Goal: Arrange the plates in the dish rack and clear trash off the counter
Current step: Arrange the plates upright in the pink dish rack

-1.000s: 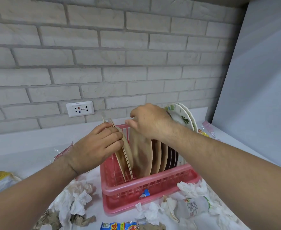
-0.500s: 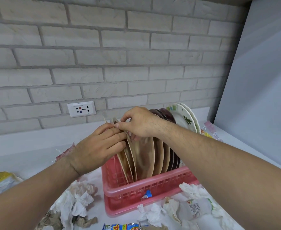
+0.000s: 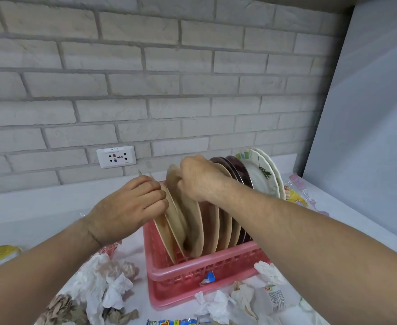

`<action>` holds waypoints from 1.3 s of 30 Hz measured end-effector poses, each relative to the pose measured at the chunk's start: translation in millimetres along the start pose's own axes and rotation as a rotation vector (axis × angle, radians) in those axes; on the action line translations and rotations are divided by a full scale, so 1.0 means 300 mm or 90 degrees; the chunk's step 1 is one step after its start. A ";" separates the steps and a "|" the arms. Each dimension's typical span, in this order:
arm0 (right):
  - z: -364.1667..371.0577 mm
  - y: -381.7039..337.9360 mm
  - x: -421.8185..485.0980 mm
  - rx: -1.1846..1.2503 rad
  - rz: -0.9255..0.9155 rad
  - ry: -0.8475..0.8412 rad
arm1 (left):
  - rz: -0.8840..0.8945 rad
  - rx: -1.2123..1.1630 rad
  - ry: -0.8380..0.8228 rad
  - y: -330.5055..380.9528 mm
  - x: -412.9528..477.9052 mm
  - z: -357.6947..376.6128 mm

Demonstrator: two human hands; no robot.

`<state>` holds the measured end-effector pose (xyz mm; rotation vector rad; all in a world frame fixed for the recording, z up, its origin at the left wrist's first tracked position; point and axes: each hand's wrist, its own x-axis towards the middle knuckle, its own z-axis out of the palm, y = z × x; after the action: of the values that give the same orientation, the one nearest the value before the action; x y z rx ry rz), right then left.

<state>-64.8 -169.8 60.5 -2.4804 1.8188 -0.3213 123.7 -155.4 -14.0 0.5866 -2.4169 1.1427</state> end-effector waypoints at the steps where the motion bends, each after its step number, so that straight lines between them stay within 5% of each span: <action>1: -0.014 0.003 0.003 -0.004 0.013 0.010 | -0.002 0.001 0.001 -0.007 0.000 -0.007; 7: -0.082 0.019 -0.001 -0.024 0.048 0.053 | 0.022 0.025 0.000 -0.075 0.024 -0.053; 22: 0.038 0.043 -0.023 -0.162 -0.088 0.025 | 0.047 0.045 -0.045 -0.108 0.016 -0.092; 28: 0.014 0.057 -0.050 -0.234 -0.115 0.098 | 0.039 0.050 -0.044 -0.112 0.026 -0.106; 32: 0.002 0.043 -0.070 -0.048 -0.184 0.130 | 0.036 0.052 -0.029 -0.113 0.045 -0.112; 35: 0.005 0.033 -0.126 0.140 -0.181 0.051 | 0.013 0.049 -0.011 -0.121 0.050 -0.117; 39: 0.035 0.025 -0.192 0.203 -0.192 -0.061 | -0.012 0.052 0.009 -0.139 0.059 -0.116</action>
<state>-86.3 -118.4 41.2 -2.4836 1.2424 -0.4568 137.0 -155.5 41.4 0.6231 -2.3563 1.2390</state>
